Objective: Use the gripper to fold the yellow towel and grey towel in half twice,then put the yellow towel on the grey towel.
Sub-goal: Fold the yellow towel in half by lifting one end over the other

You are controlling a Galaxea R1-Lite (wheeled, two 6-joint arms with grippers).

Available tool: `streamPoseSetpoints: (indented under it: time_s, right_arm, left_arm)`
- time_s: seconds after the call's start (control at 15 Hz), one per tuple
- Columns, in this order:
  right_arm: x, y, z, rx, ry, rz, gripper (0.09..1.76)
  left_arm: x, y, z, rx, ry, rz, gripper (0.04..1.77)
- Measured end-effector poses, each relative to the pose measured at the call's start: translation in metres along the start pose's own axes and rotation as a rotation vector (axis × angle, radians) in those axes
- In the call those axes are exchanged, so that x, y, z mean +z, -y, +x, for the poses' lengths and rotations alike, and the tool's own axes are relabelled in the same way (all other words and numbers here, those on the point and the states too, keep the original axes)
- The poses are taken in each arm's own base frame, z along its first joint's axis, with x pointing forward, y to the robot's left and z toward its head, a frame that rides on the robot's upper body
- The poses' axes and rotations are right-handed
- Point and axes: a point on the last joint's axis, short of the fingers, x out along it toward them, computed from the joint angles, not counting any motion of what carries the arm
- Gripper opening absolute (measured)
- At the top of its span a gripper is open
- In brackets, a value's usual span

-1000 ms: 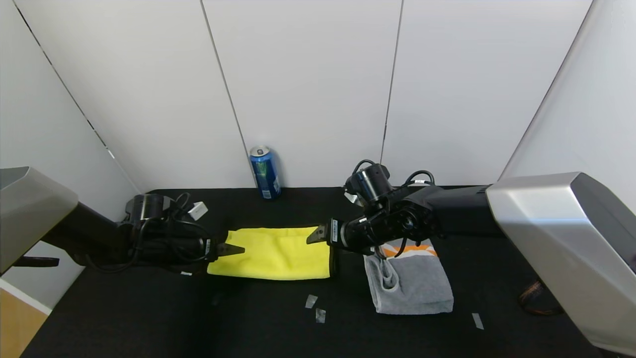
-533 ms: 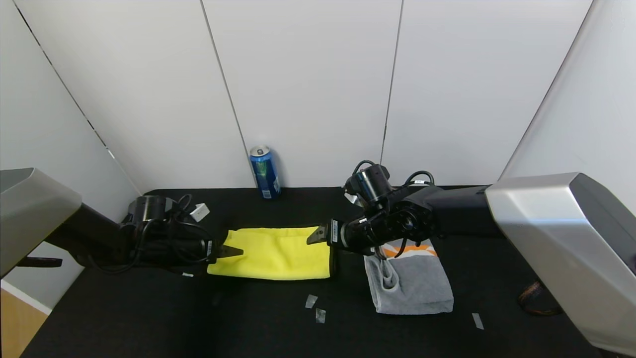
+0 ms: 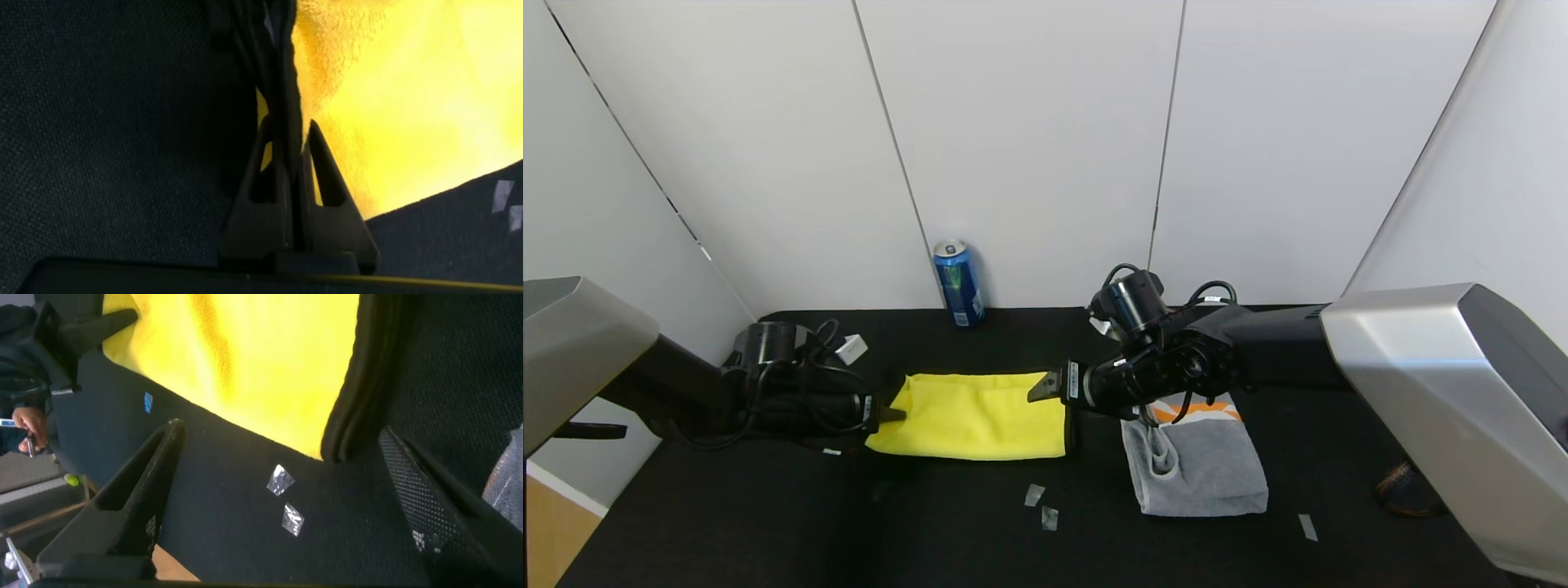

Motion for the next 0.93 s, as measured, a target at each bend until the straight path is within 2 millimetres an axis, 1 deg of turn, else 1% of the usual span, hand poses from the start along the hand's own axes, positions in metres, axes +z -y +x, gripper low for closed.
streamPoseSetpoints:
  time_s: [0.33,0.47,0.6,0.93]
  right_arm:
    - [0.0,0.0,0.0,-0.001,-0.001,0.001,1.71]
    - [0.0,0.0,0.0,-0.001,-0.002,0.002,1.71]
    - [0.0,0.0,0.0,-0.001,-0.003,0.002,1.71]
    - [0.0,0.001,0.0,-0.003,-0.003,0.003,1.71]
  left_arm:
    - [0.001,-0.001,-0.001,0.002,0.003,-0.002,0.14]
    - [0.004,-0.005,-0.006,0.013,0.02,-0.006,0.14]
    - [0.01,-0.015,-0.014,0.034,0.047,-0.017,0.14]
    - [0.026,-0.05,-0.043,0.112,0.132,-0.055,0.14]
